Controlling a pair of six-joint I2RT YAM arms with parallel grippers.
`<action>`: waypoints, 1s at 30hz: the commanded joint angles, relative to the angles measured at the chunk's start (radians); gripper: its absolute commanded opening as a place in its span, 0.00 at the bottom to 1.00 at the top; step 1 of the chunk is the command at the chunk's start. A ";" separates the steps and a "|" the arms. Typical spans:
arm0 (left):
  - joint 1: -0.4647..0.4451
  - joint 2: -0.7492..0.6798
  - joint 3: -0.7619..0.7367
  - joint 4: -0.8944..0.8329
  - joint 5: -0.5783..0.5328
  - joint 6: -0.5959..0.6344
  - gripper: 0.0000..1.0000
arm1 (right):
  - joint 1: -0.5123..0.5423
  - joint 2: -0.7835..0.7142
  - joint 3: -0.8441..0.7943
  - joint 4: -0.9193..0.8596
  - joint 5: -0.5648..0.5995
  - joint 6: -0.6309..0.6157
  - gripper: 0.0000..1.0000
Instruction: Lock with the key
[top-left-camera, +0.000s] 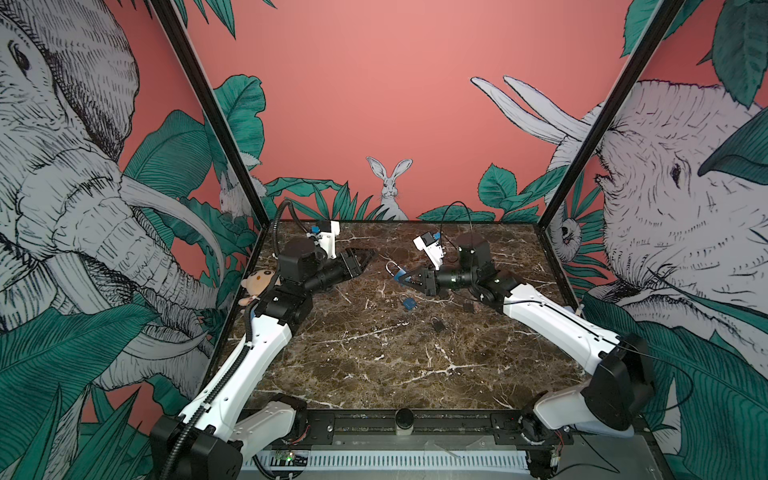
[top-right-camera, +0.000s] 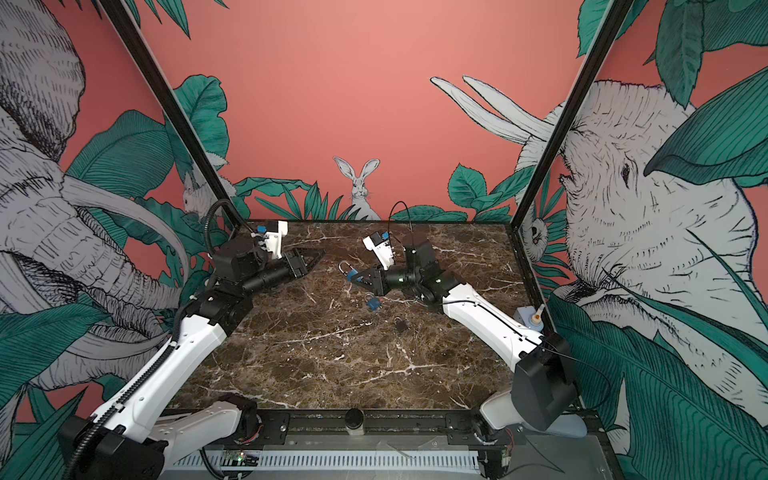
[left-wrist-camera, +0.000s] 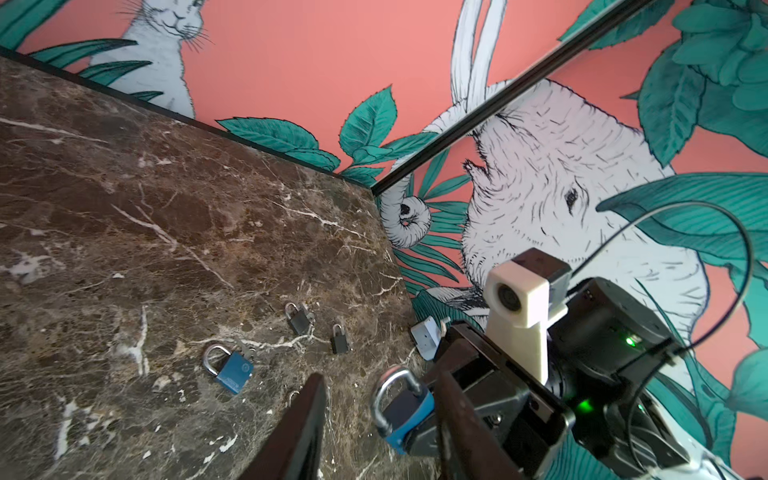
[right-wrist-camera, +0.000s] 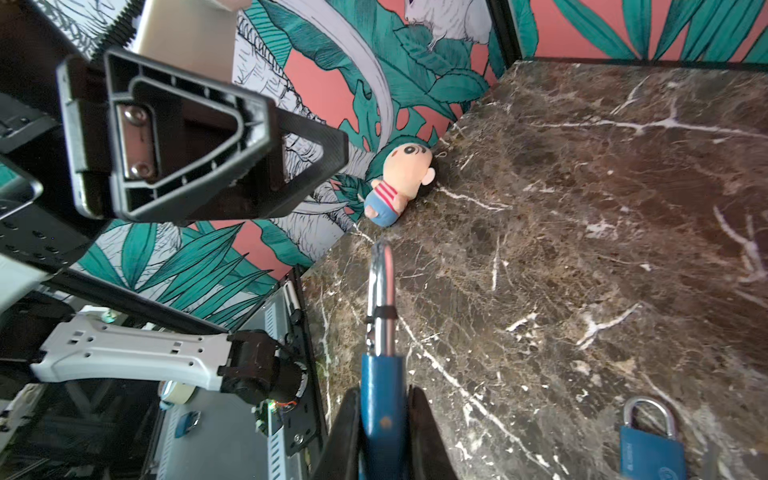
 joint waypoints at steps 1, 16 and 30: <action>0.001 0.009 0.009 -0.020 0.137 0.073 0.40 | -0.008 -0.055 -0.001 0.030 -0.125 0.049 0.00; 0.001 -0.056 -0.068 0.003 0.291 0.127 0.32 | -0.030 -0.035 -0.082 0.253 -0.302 0.281 0.00; 0.000 -0.005 -0.089 0.086 0.316 0.090 0.29 | -0.029 -0.011 -0.079 0.251 -0.296 0.289 0.00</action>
